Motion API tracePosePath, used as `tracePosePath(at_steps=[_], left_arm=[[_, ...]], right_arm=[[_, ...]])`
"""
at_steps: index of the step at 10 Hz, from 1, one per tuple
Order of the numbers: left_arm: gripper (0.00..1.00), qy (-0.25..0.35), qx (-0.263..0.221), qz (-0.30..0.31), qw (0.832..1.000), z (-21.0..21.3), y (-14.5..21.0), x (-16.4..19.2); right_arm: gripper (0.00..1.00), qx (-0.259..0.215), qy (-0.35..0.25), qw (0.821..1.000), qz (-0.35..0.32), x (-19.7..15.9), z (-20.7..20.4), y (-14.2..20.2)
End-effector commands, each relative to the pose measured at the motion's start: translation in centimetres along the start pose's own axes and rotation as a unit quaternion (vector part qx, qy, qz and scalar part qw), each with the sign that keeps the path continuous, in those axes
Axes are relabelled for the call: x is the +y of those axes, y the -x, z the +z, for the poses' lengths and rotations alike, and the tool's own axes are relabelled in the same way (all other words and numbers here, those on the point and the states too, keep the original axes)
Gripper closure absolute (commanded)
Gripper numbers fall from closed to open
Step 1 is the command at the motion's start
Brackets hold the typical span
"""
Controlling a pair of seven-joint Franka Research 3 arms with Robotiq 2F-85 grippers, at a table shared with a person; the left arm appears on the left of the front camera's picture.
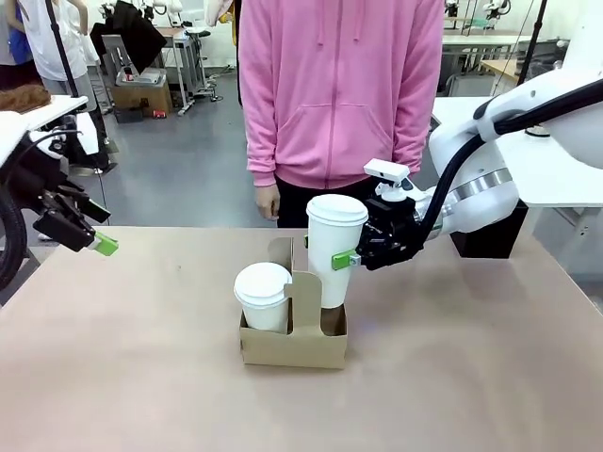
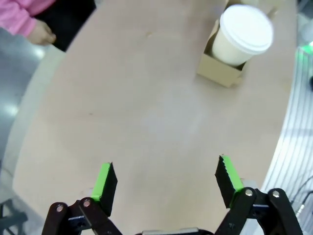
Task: Pour a drink into a cup and package it in a carrier.
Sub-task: Insert the held 600 ml Paper Cup into the Cup Carrier.
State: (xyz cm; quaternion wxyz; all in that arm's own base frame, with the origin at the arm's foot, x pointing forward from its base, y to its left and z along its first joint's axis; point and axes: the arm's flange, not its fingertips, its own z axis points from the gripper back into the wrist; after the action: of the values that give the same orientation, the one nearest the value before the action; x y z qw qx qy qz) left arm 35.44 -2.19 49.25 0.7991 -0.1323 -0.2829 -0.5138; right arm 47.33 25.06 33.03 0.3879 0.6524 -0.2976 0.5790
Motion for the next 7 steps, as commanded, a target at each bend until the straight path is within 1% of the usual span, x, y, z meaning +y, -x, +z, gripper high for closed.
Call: tracePosePath(at_steps=[1, 4, 5, 6, 7], left_arm=[[0.0, 0.02, -0.021, -0.004, 1.0, -2.7, 5.0, -3.3], [0.0, 0.001, -0.005, 0.022, 1.0, -3.7, 7.6, -2.9], [0.0, -0.005, -0.014, 0.029, 0.999, -3.9, 8.2, -2.7], [0.0, -0.008, -0.019, 0.032, 0.999, -3.9, 8.4, -2.8], [0.0, 0.002, -0.01, 0.044, 0.999, -4.0, 8.4, -2.9]], right_arm=[[0.2, 0.004, -0.024, 1.0, 0.008, -0.9, -0.4, 0.7], [0.2, 0.006, -0.036, 0.999, 0.023, -1.2, -1.1, 2.4], [0.2, 0.008, -0.04, 0.999, 0.03, -1.4, -1.2, 3.0], [0.2, 0.013, -0.044, 0.998, 0.032, -1.4, -1.4, 3.4], [0.2, 0.017, -0.05, 0.998, 0.035, -1.5, -1.6, 3.9]])
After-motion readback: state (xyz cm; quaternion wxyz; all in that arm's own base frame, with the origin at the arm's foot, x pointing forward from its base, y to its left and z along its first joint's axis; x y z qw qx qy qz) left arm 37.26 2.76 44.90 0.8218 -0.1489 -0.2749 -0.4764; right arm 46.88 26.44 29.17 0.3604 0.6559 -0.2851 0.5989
